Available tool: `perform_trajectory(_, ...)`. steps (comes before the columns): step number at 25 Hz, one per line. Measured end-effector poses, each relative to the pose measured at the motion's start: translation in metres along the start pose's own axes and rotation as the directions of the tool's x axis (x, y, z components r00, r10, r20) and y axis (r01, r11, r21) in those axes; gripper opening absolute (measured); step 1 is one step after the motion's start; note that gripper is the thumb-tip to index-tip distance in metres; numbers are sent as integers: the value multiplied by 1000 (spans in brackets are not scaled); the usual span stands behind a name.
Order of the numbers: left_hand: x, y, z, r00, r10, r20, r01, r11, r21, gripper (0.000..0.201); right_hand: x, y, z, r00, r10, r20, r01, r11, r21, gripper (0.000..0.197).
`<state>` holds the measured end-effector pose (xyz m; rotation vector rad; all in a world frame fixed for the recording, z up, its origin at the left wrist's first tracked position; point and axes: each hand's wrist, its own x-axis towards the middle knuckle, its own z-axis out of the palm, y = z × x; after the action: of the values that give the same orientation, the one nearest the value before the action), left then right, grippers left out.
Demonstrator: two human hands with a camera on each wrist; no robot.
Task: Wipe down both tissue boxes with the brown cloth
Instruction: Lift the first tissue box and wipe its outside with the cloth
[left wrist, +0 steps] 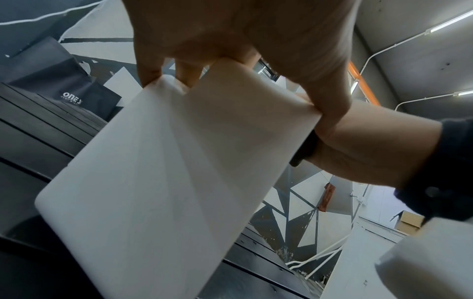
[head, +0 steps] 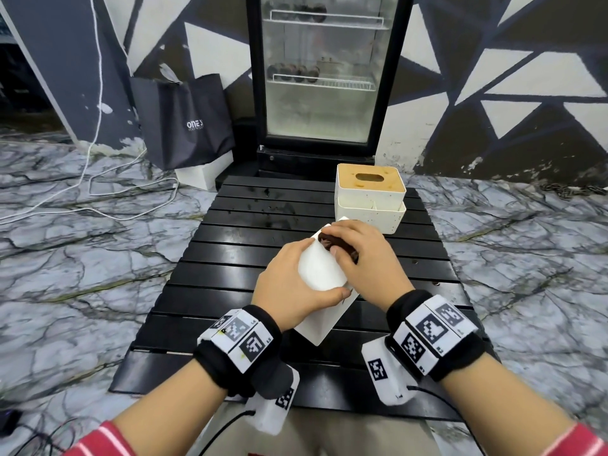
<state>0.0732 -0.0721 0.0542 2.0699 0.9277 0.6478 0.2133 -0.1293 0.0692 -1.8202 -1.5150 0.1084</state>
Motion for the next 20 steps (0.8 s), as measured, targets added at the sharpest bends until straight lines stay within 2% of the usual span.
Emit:
perform_trajectory(3,-1,3,1,1000,7,-16,-7,1000,-28,75,-7,-5,6,996,-84,27,85,996,-15,35)
perform_trajectory(4,-1,3,0,1000,8,-14,-8,1000,-30,75,-7,-5,6,995,-86,43,86,996,-2,34)
perform_trajectory(8,0,2,-2,999,15,32,-15,1000,13,98,2,8,-4,998,-30,53,29,999,23,32)
perform_trajectory(12,2,-2,-9,995,13,98,-15,1000,17,106,14,17,-11,999,34,13,-33,998,-62,32)
perform_trajectory(14,6,-6,-16,988,29,154,-33,999,23,103,19,21,-14,996,87,-10,-88,994,-71,32)
perform_trajectory(16,11,-10,-27,971,53,235,-65,997,45,99,20,24,-21,989,147,-26,-147,989,-7,31)
perform_trajectory(18,17,-15,-42,939,92,331,-115,992,52,100,18,25,-32,977,215,8,-215,974,67,30)
perform_trajectory(20,22,-21,-57,906,90,414,-132,989,73,104,12,25,-45,971,228,77,-234,969,77,29)
